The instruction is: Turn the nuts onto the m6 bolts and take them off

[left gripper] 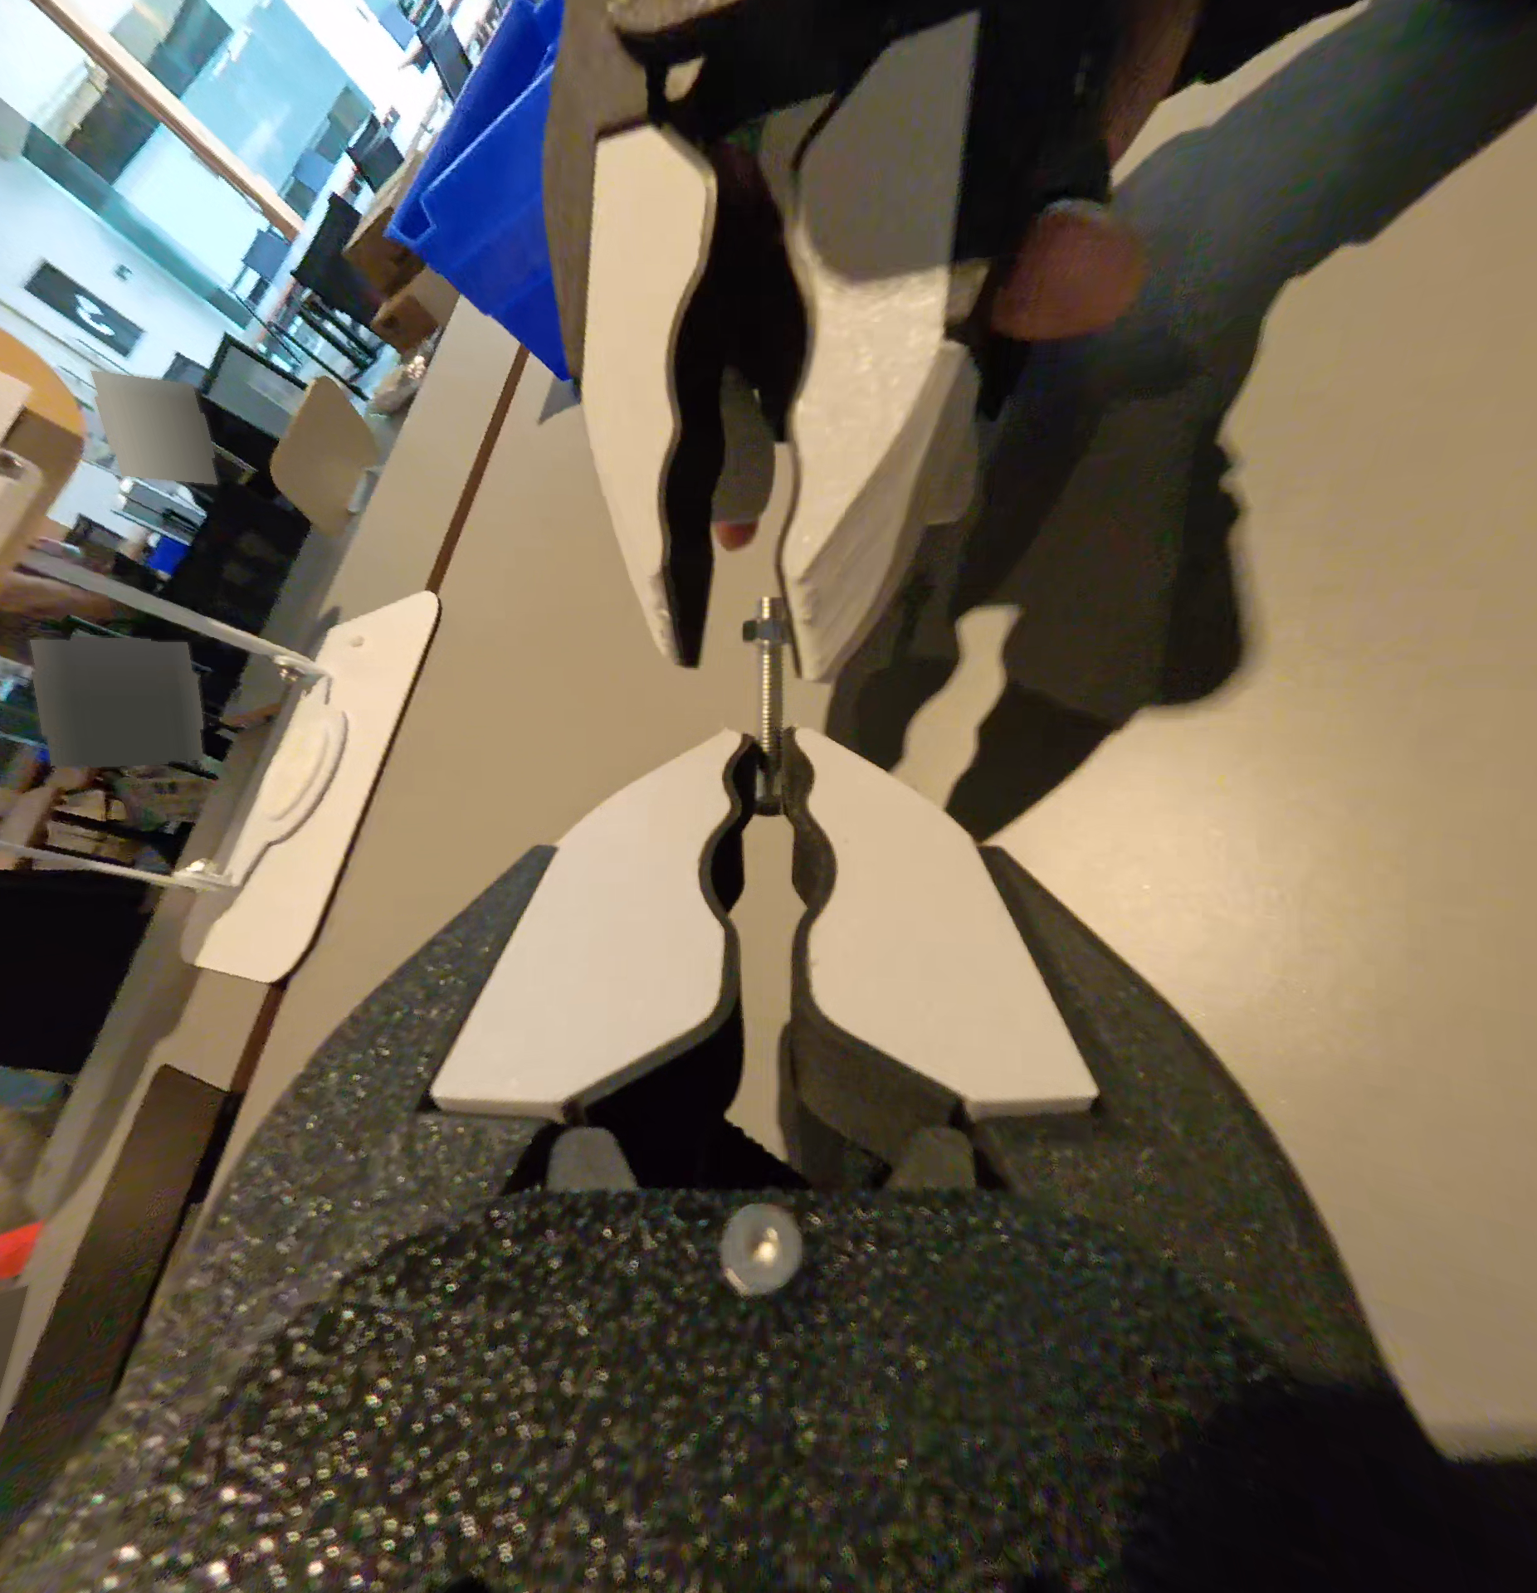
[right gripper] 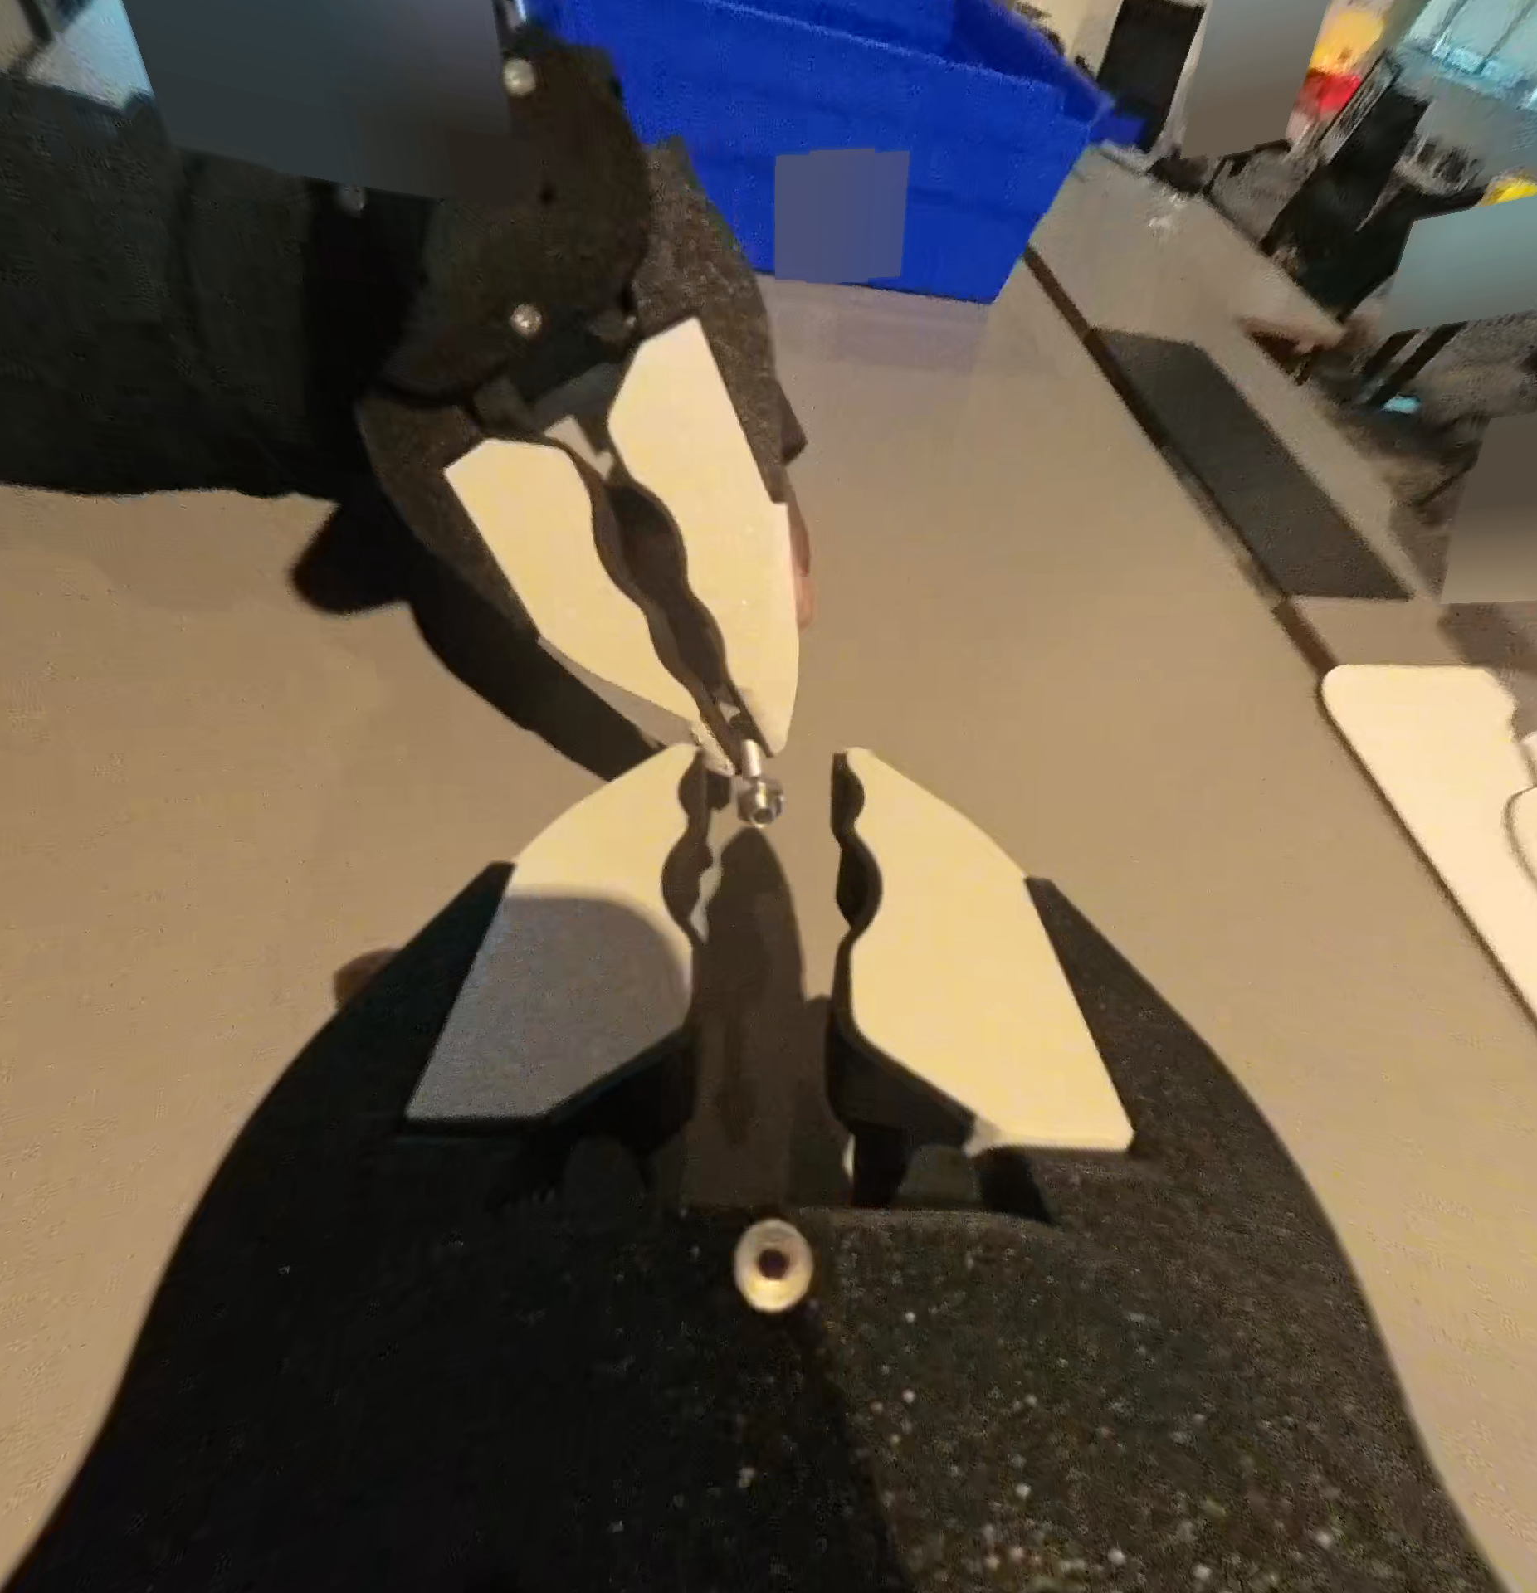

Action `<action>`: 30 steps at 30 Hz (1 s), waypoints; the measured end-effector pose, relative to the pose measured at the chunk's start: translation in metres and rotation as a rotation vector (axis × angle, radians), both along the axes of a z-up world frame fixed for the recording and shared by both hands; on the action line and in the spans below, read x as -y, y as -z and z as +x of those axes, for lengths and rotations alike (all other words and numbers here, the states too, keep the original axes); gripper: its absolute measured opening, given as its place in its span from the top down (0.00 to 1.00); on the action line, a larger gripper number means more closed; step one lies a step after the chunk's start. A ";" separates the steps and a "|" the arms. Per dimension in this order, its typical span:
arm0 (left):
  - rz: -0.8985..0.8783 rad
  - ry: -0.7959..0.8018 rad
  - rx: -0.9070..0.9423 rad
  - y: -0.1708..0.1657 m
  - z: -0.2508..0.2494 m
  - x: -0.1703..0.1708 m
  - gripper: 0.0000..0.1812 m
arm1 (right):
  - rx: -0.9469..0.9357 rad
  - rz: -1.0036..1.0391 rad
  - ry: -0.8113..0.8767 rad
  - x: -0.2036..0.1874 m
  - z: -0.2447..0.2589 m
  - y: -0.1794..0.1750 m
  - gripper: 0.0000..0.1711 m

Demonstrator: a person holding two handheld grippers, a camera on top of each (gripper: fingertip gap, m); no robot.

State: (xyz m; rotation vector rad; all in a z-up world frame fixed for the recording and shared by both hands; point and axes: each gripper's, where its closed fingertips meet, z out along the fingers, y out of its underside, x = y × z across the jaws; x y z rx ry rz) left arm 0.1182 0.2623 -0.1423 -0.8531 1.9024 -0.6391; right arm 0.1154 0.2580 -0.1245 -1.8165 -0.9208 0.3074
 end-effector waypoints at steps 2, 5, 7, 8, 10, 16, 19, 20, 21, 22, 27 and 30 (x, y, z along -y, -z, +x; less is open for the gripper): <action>0.016 0.008 0.005 -0.001 0.000 0.002 0.97 | 0.007 -0.043 -0.009 0.002 -0.001 0.005 0.92; -0.038 0.027 -0.036 0.005 -0.001 0.006 0.97 | 0.193 0.056 -0.064 0.006 -0.001 0.014 0.94; -0.143 0.055 -0.094 0.011 -0.003 0.013 0.97 | 0.426 0.266 -0.157 0.011 -0.003 0.017 0.94; -0.179 0.063 -0.114 0.013 -0.004 0.015 0.97 | 0.555 0.395 -0.198 0.013 -0.003 0.018 0.94; -0.195 0.056 -0.107 0.013 -0.004 0.013 0.97 | 0.617 0.495 -0.195 0.011 -0.003 0.016 0.93; -0.049 0.009 -0.029 0.004 0.000 0.003 0.97 | 0.147 0.115 -0.021 0.002 0.005 0.001 0.79; 0.004 0.012 -0.004 0.001 0.001 0.004 0.97 | 0.014 -0.030 -0.007 0.003 0.005 0.004 0.83; 0.016 0.012 -0.003 0.001 0.002 0.004 0.97 | 0.012 -0.069 -0.014 0.005 0.004 0.008 0.87; 0.018 0.014 -0.004 0.001 0.001 0.005 0.97 | 0.039 -0.089 -0.028 0.007 0.003 0.013 0.90; 0.005 0.019 -0.016 0.002 0.001 0.006 0.97 | 0.091 -0.068 -0.047 0.009 0.002 0.016 0.93; -0.219 0.085 -0.137 0.013 -0.007 0.019 0.97 | 0.619 0.405 -0.215 0.014 0.001 0.023 0.93; -0.246 0.072 -0.131 0.013 -0.007 0.016 0.97 | 0.563 0.428 -0.192 0.013 -0.002 0.018 0.82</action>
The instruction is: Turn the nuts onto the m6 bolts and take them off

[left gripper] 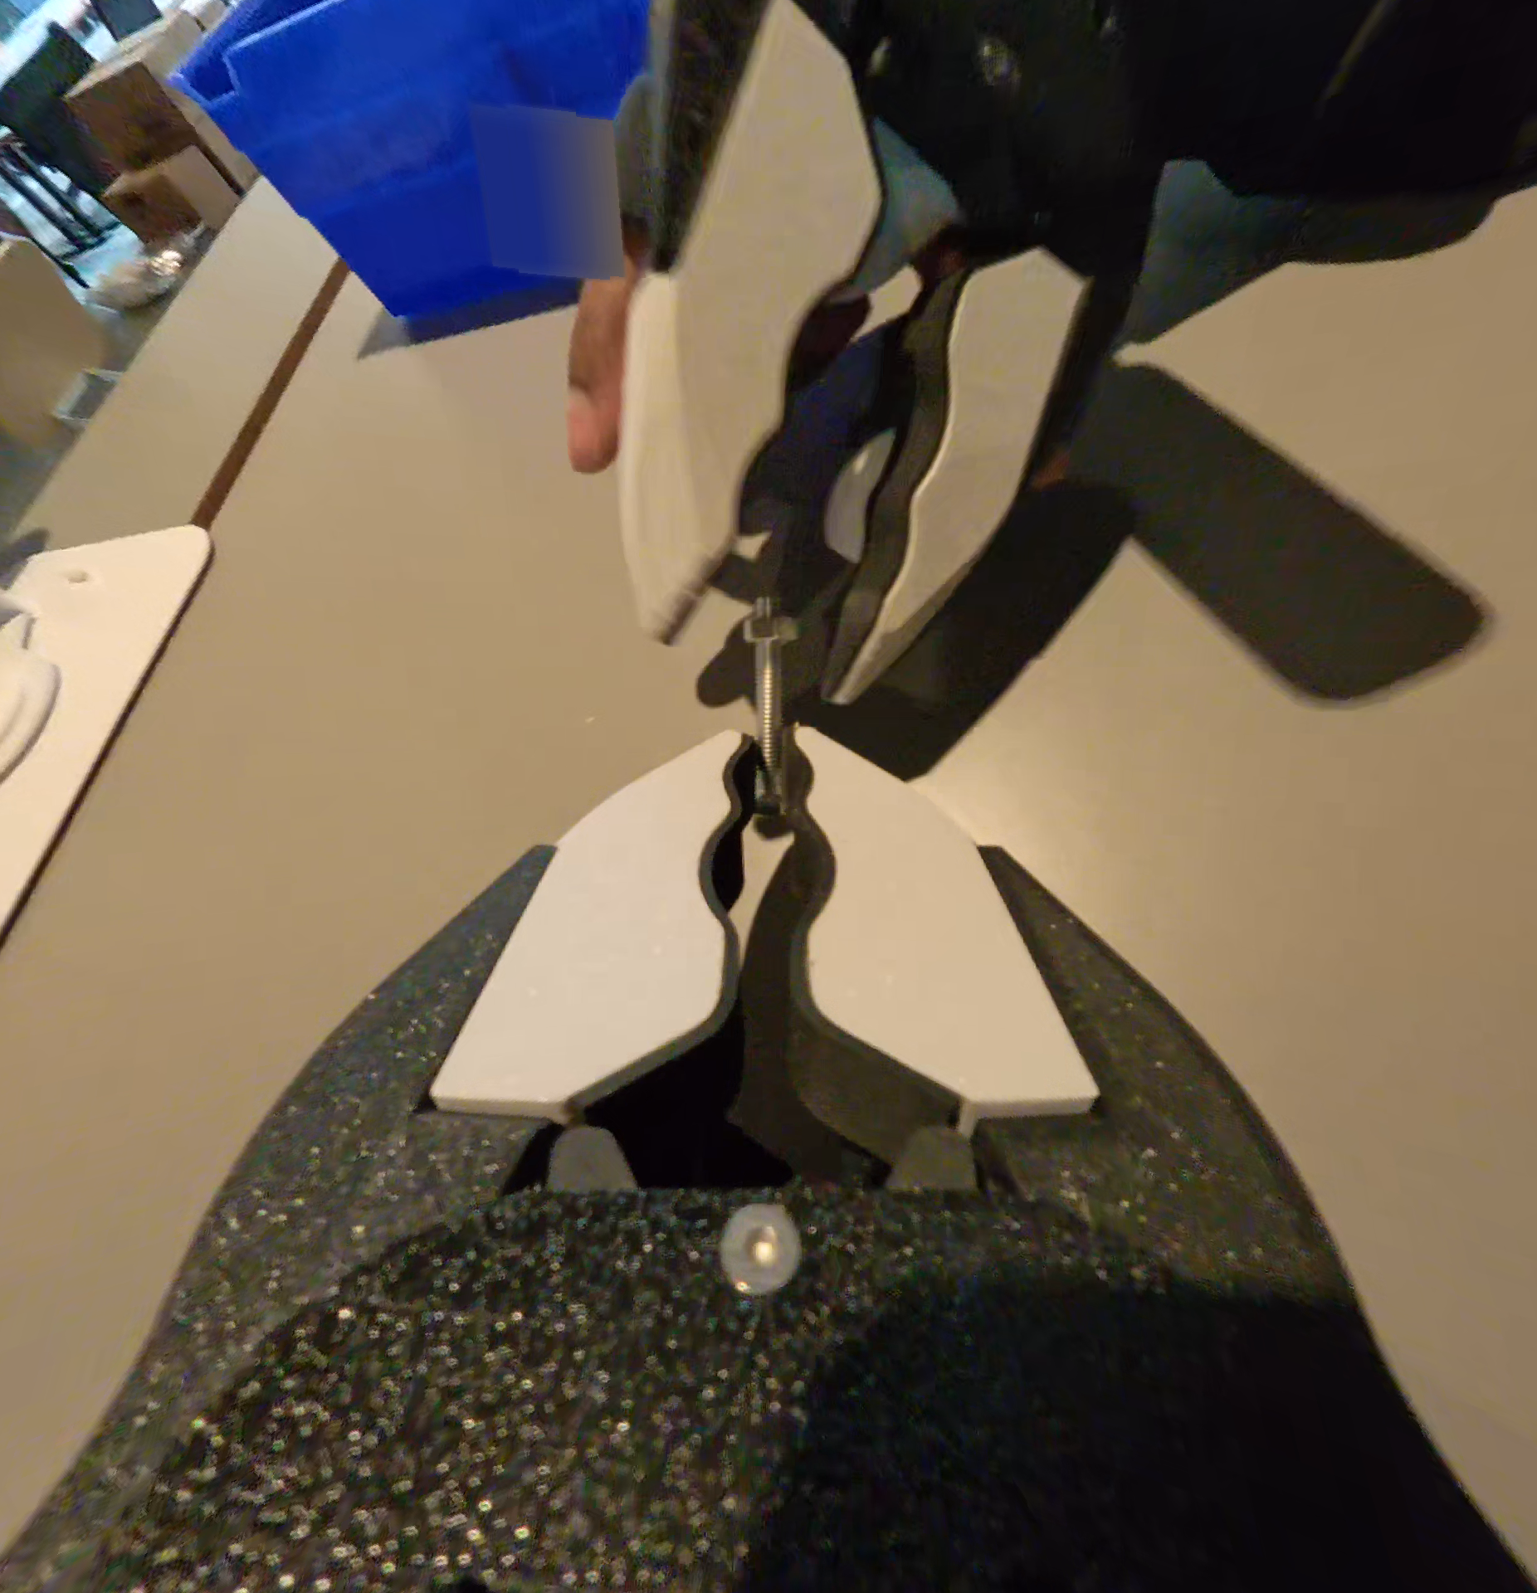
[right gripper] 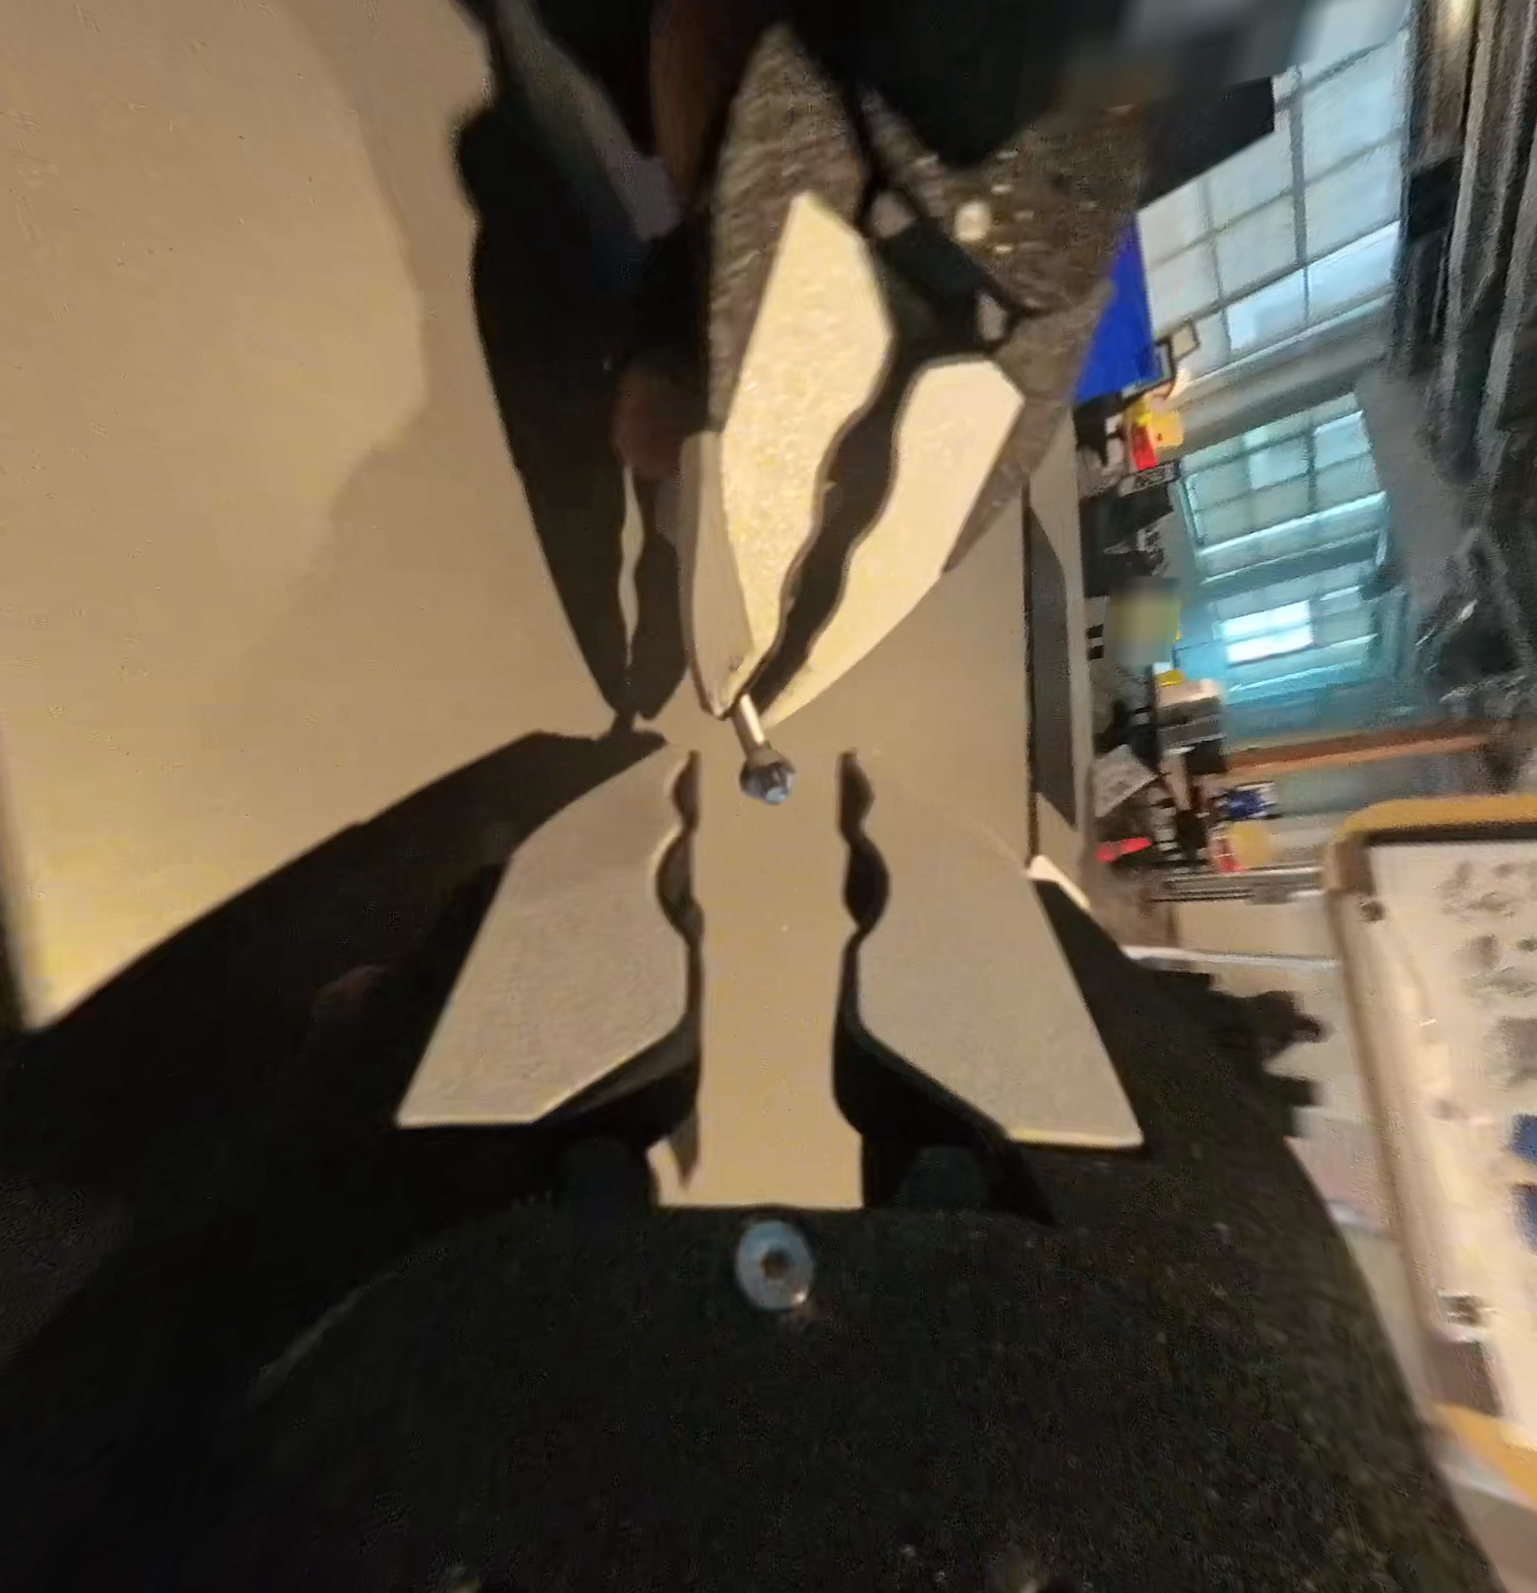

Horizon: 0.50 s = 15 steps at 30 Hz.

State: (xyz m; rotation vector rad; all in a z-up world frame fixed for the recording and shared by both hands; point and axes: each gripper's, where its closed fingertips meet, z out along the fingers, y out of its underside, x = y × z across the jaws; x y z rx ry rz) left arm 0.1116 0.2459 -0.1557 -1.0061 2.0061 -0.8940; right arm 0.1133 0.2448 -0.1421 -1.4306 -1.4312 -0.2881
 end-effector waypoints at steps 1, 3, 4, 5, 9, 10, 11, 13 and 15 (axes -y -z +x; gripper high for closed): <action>0.011 -0.006 0.011 -0.002 0.001 -0.001 0.97 | -0.081 -0.050 0.032 -0.002 0.001 -0.004 0.75; 0.045 -0.019 0.038 -0.005 0.002 -0.004 0.97 | -0.216 -0.184 0.098 -0.004 0.004 -0.006 0.71; 0.068 -0.026 0.048 -0.006 0.003 -0.005 0.97 | -0.277 -0.243 0.118 -0.004 0.005 -0.007 0.70; 0.093 -0.029 0.057 -0.007 0.003 -0.006 0.97 | -0.330 -0.292 0.132 -0.004 0.004 -0.008 0.71; 0.163 -0.031 0.065 -0.005 0.005 -0.006 0.97 | -0.441 -0.436 0.162 -0.004 0.001 -0.007 0.83; 0.164 -0.027 0.059 -0.004 0.005 -0.006 0.97 | -0.431 -0.455 0.162 -0.002 0.000 -0.004 0.90; 0.156 -0.024 0.048 -0.002 0.005 -0.005 0.97 | -0.392 -0.451 0.155 -0.001 0.000 -0.001 0.94; 0.102 -0.006 0.020 0.000 0.003 -0.001 0.97 | -0.230 -0.326 0.100 0.002 0.000 0.003 0.94; 0.015 0.021 -0.026 0.004 0.000 0.005 0.97 | 0.008 -0.097 -0.013 0.007 -0.003 0.005 0.95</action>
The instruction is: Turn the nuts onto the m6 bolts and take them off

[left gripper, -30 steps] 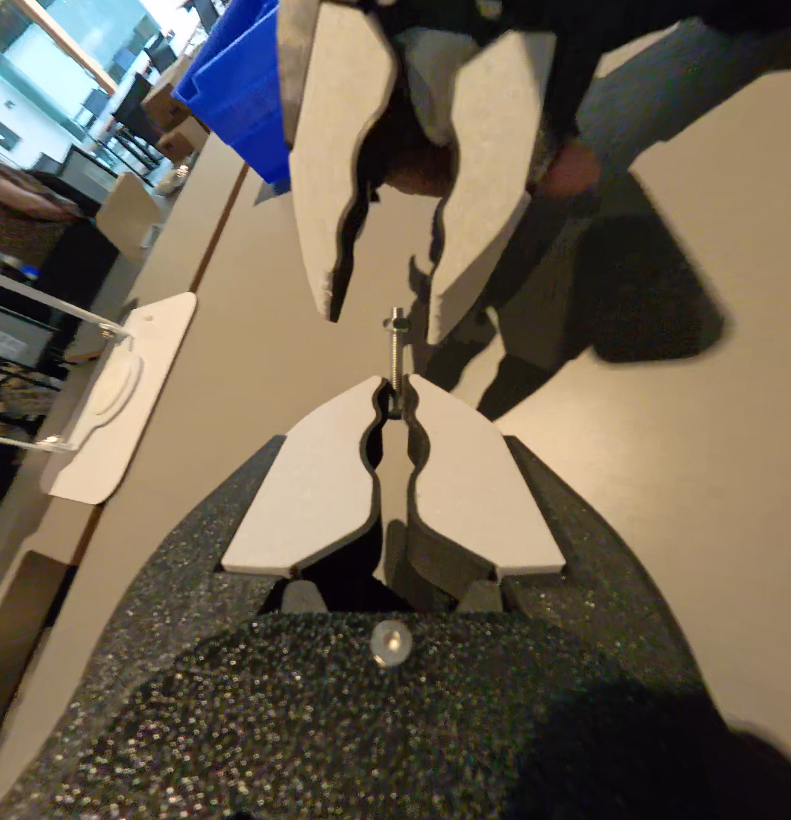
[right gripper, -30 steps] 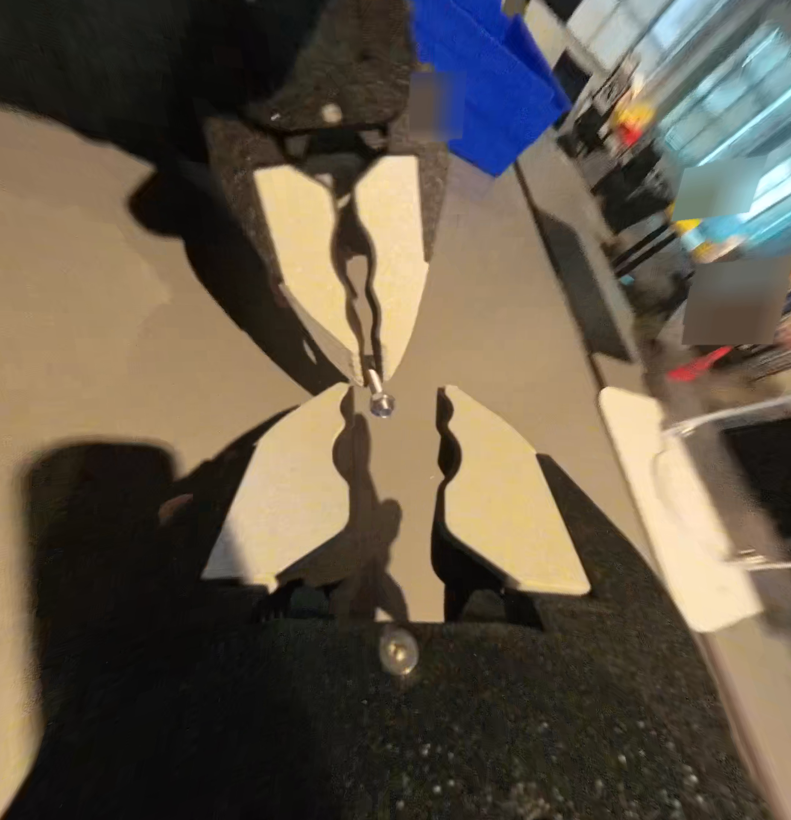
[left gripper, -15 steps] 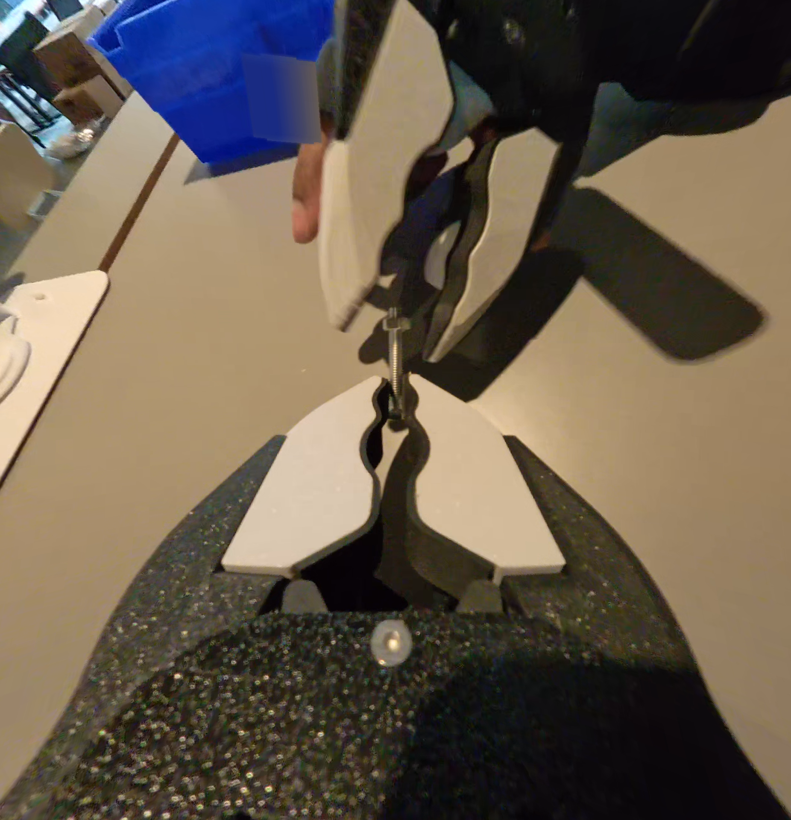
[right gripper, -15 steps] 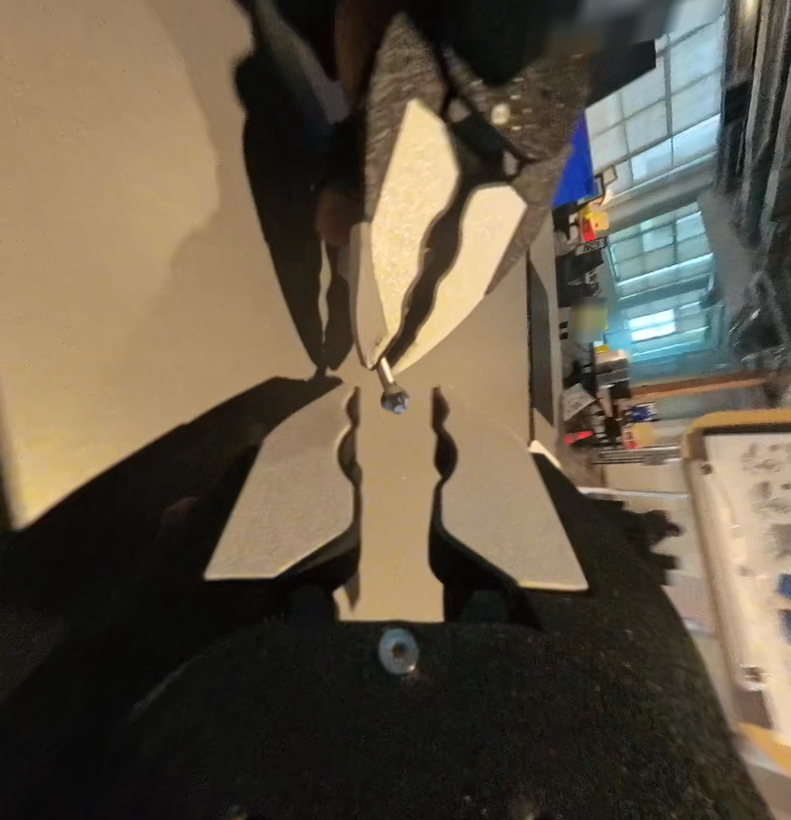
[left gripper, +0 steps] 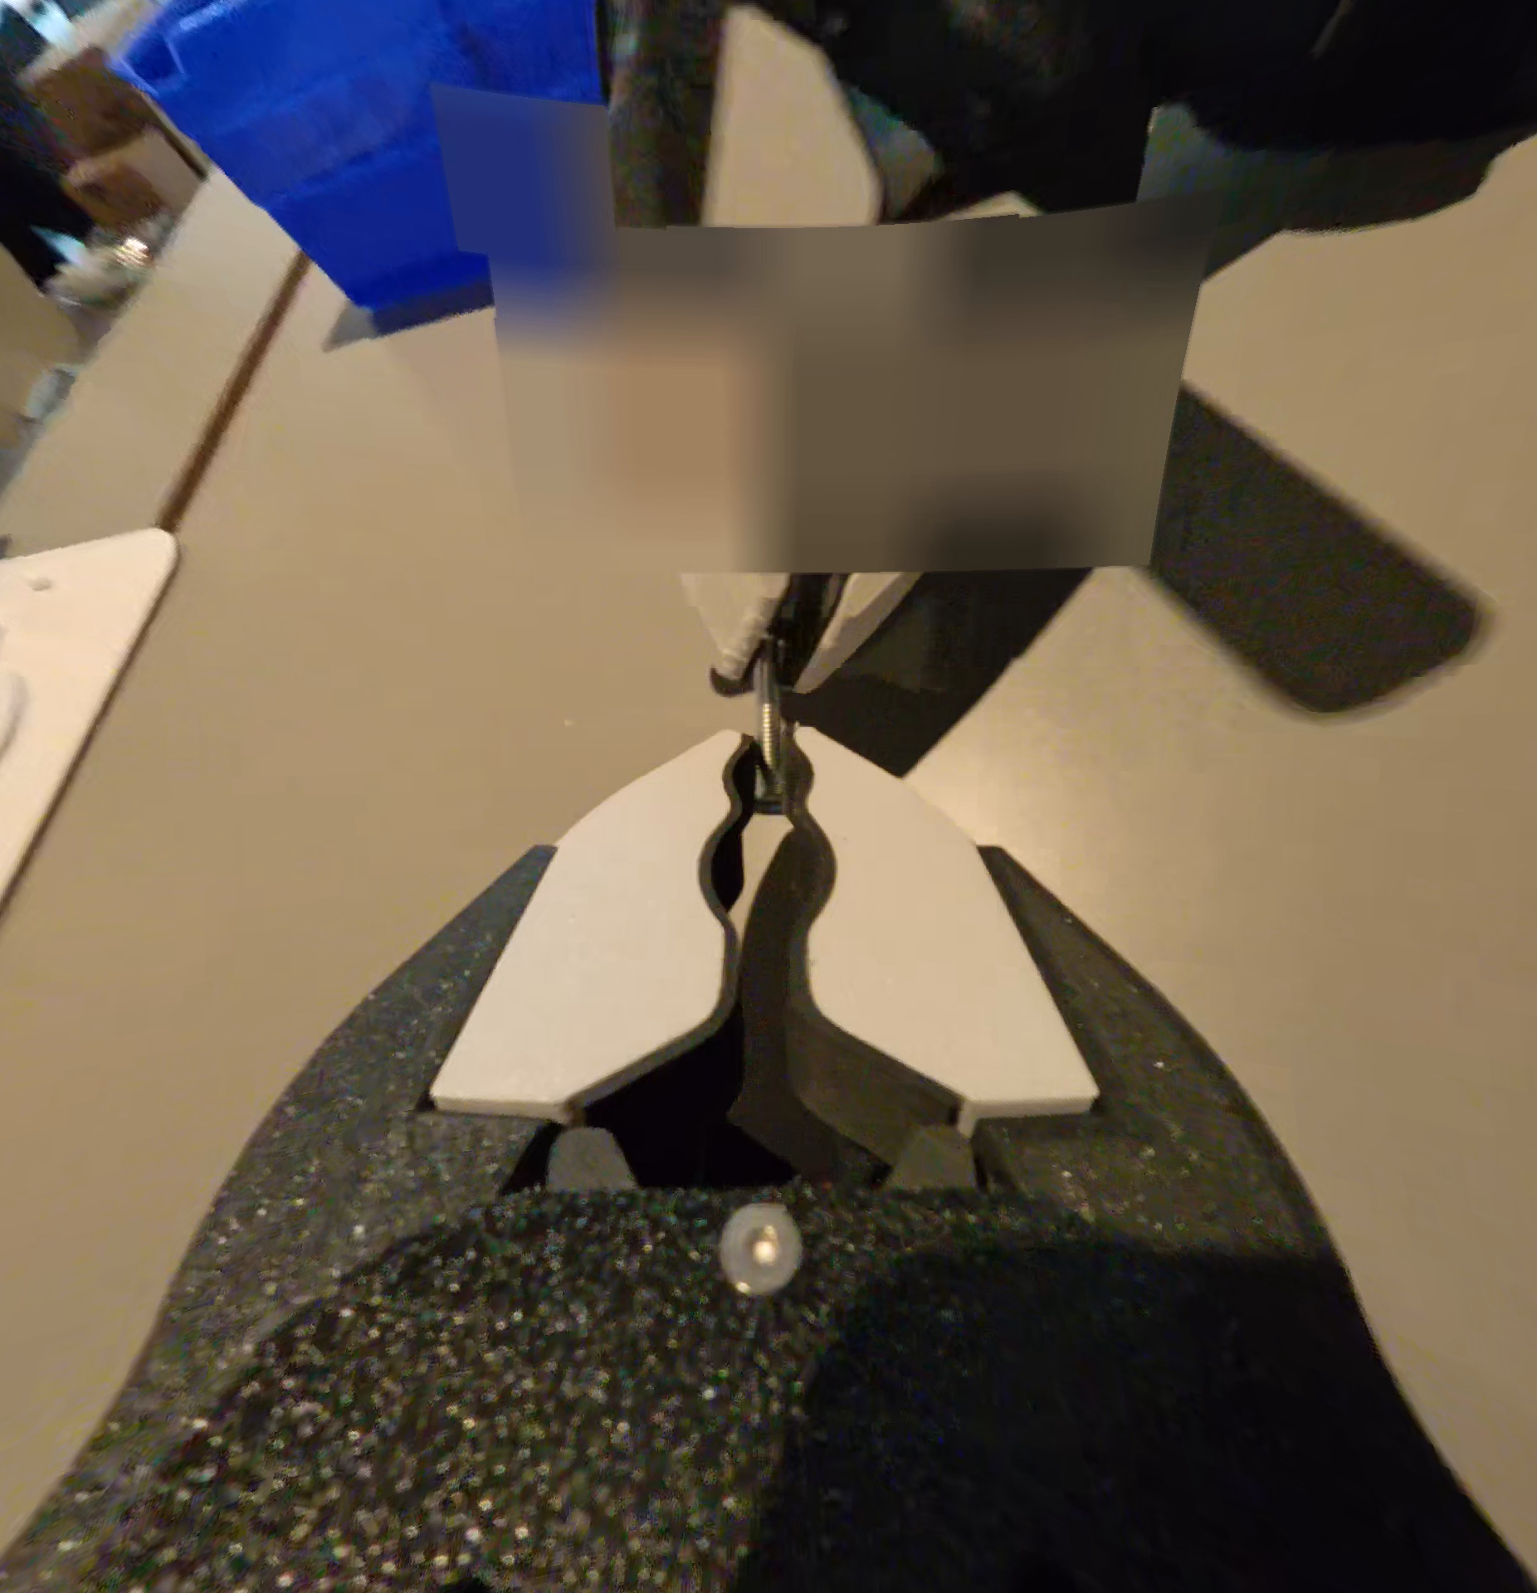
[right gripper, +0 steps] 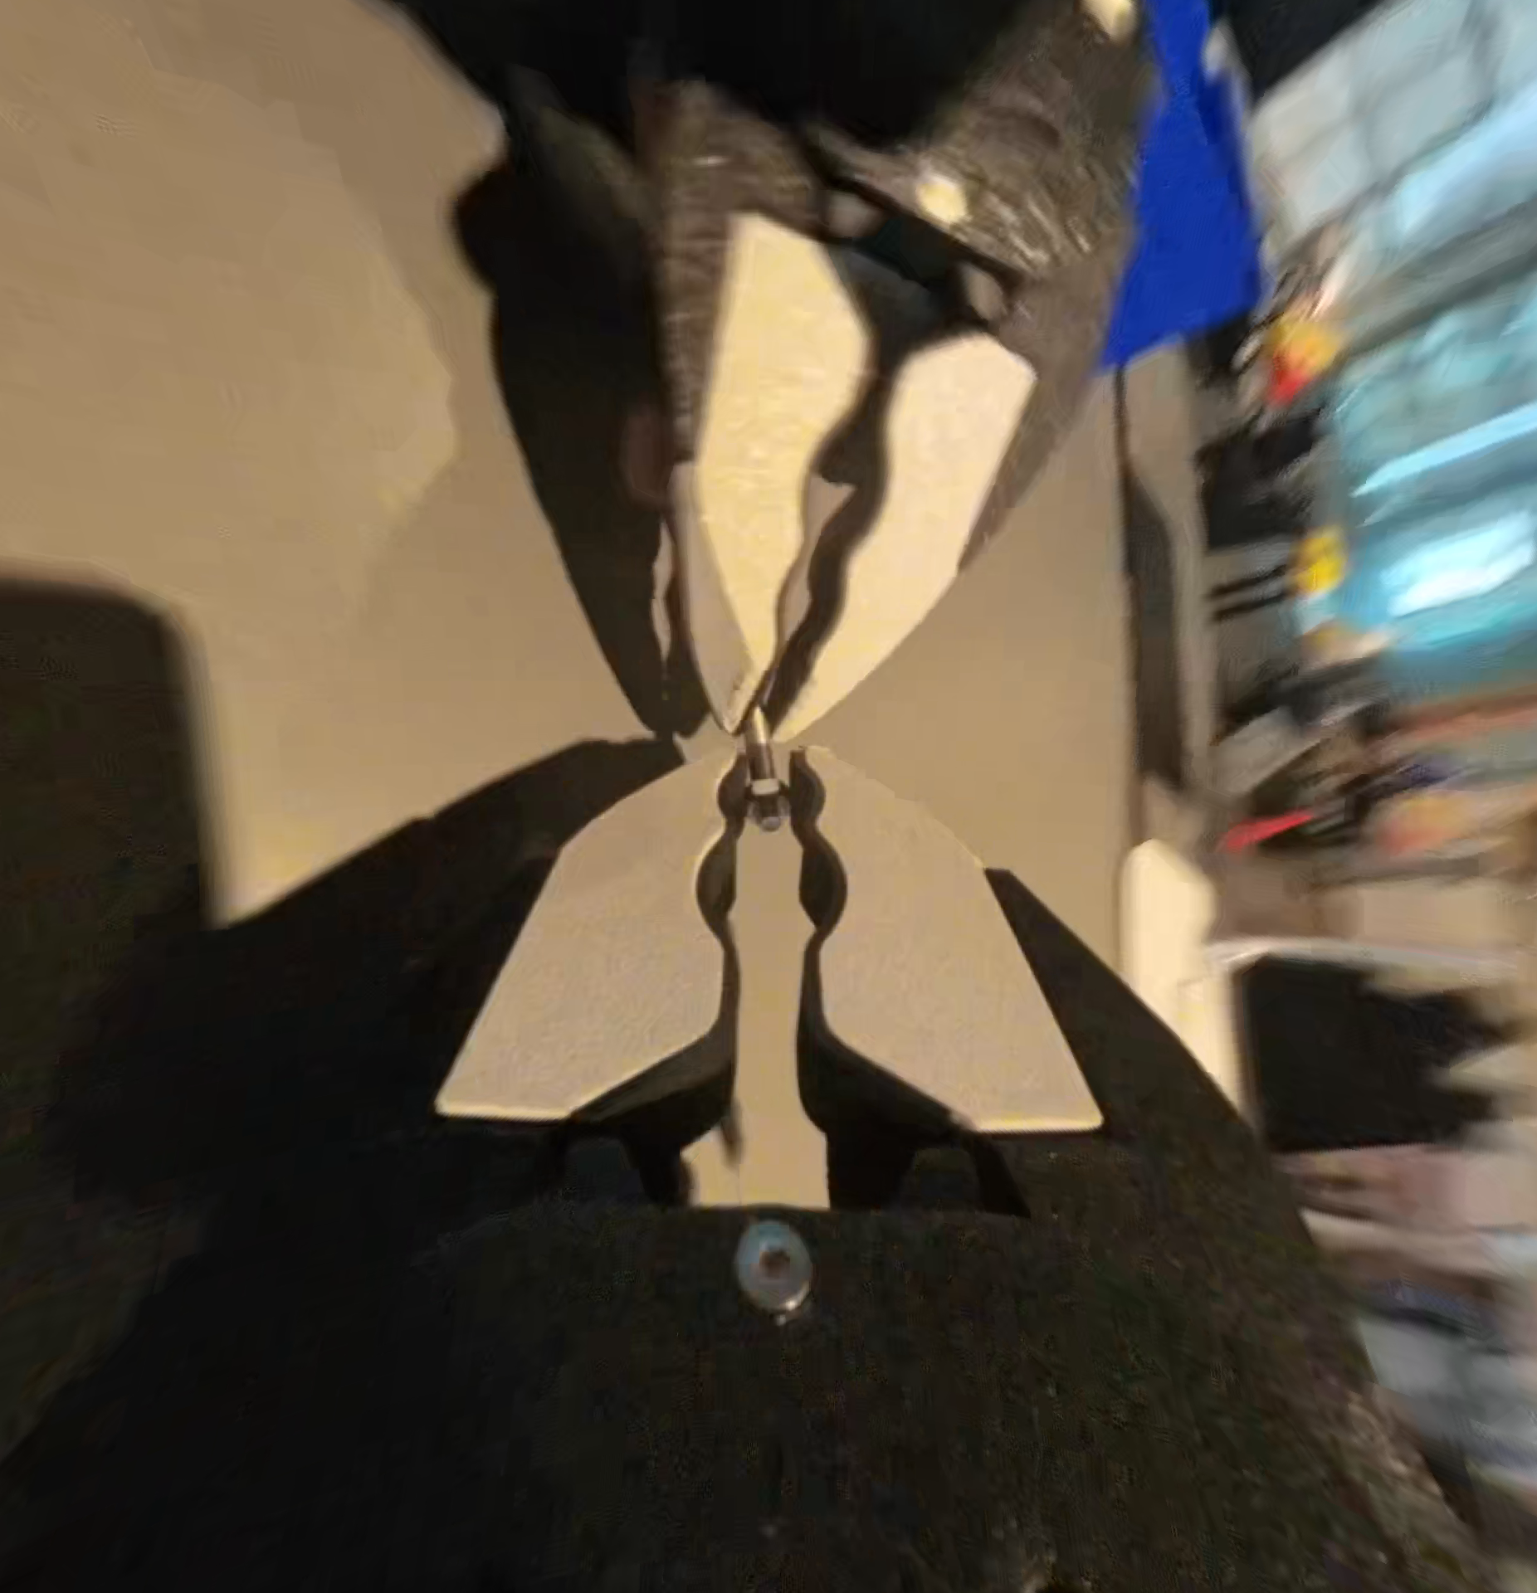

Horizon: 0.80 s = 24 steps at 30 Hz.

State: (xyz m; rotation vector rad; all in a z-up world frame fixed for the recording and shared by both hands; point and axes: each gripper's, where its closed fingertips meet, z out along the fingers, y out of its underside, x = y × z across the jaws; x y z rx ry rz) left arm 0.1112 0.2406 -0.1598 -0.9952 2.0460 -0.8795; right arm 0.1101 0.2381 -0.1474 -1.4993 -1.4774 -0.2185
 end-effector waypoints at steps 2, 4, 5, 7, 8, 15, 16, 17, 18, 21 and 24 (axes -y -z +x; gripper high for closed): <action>-0.035 -0.011 -0.001 -0.001 -0.001 -0.002 0.97 | 0.131 0.156 -0.037 -0.002 0.000 -0.001 0.95; -0.034 -0.023 0.019 -0.005 0.000 -0.005 0.97 | 0.047 0.139 0.002 -0.005 -0.001 -0.009 0.85; -0.019 -0.033 0.031 -0.006 0.000 -0.008 0.97 | -0.028 0.108 0.030 -0.006 0.000 -0.014 0.82; 0.024 -0.050 0.048 -0.008 0.001 -0.012 0.97 | -0.200 -0.034 0.092 -0.007 0.003 -0.019 0.82; 0.048 -0.052 0.057 -0.009 0.002 -0.013 0.97 | -0.277 -0.121 0.123 -0.007 0.005 -0.019 0.82; 0.203 -0.035 0.107 -0.011 0.004 -0.012 0.97 | -0.509 -0.488 0.219 -0.004 0.005 -0.006 0.91; 0.215 -0.028 0.097 -0.009 0.003 -0.011 0.97 | -0.468 -0.469 0.210 -0.003 0.005 -0.003 0.91; 0.213 -0.020 0.085 -0.007 0.003 -0.010 0.97 | -0.400 -0.418 0.189 -0.003 0.006 -0.001 0.92; 0.200 -0.010 0.071 -0.004 0.002 -0.008 0.97 | -0.305 -0.336 0.154 -0.002 0.006 0.002 0.93; 0.126 -0.004 0.032 -0.001 0.000 -0.006 0.97 | 0.085 0.082 0.005 -0.003 0.008 0.003 0.93; 0.104 -0.033 0.043 -0.003 0.000 -0.012 0.97 | 0.115 0.157 0.016 -0.007 0.007 0.000 0.87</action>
